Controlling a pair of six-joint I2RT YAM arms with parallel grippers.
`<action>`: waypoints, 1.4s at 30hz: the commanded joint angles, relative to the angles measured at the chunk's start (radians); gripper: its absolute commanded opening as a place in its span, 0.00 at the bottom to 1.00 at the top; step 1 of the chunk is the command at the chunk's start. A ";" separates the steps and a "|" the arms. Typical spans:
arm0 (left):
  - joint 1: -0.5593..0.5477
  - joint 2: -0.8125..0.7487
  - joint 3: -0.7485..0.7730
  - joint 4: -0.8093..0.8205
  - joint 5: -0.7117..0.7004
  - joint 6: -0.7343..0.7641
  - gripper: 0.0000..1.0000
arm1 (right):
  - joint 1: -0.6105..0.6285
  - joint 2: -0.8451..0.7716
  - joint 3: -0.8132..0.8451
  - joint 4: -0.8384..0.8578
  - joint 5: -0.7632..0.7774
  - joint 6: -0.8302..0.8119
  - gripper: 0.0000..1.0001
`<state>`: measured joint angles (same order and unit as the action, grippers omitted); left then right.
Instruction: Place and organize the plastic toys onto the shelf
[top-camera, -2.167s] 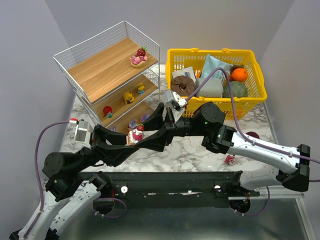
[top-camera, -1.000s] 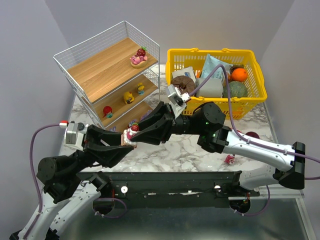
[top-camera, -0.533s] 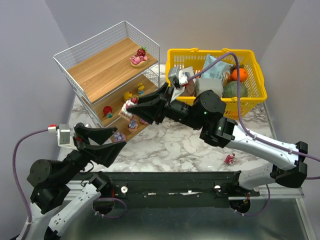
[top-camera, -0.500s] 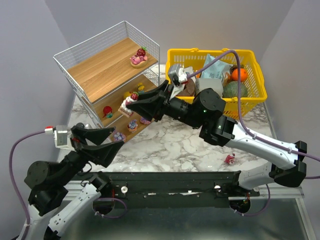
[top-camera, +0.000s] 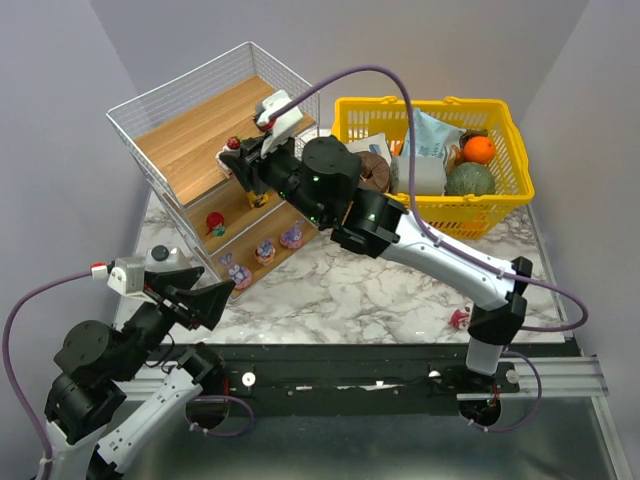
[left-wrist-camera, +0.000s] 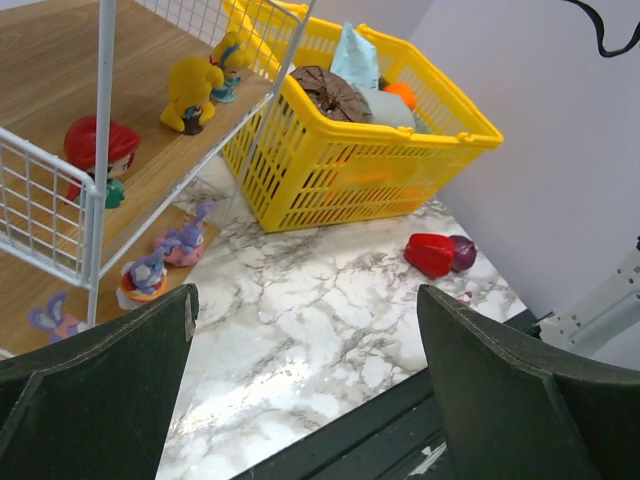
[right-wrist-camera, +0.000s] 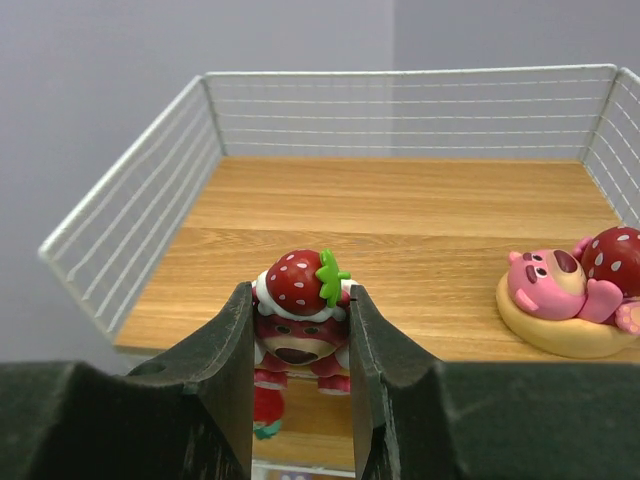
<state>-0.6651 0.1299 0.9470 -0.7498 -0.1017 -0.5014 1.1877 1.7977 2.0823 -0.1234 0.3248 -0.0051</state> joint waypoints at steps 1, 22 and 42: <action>0.001 -0.018 0.013 -0.057 -0.038 0.035 0.99 | 0.007 0.057 0.125 -0.104 0.122 -0.098 0.01; 0.001 -0.021 -0.001 -0.052 -0.030 0.035 0.99 | -0.014 0.154 0.249 -0.211 0.142 -0.098 0.19; 0.001 -0.016 0.012 -0.051 -0.035 0.043 0.99 | -0.043 0.160 0.266 -0.234 0.066 -0.065 0.61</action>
<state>-0.6651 0.1223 0.9474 -0.8032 -0.1196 -0.4751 1.1538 1.9339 2.3180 -0.3172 0.4320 -0.0715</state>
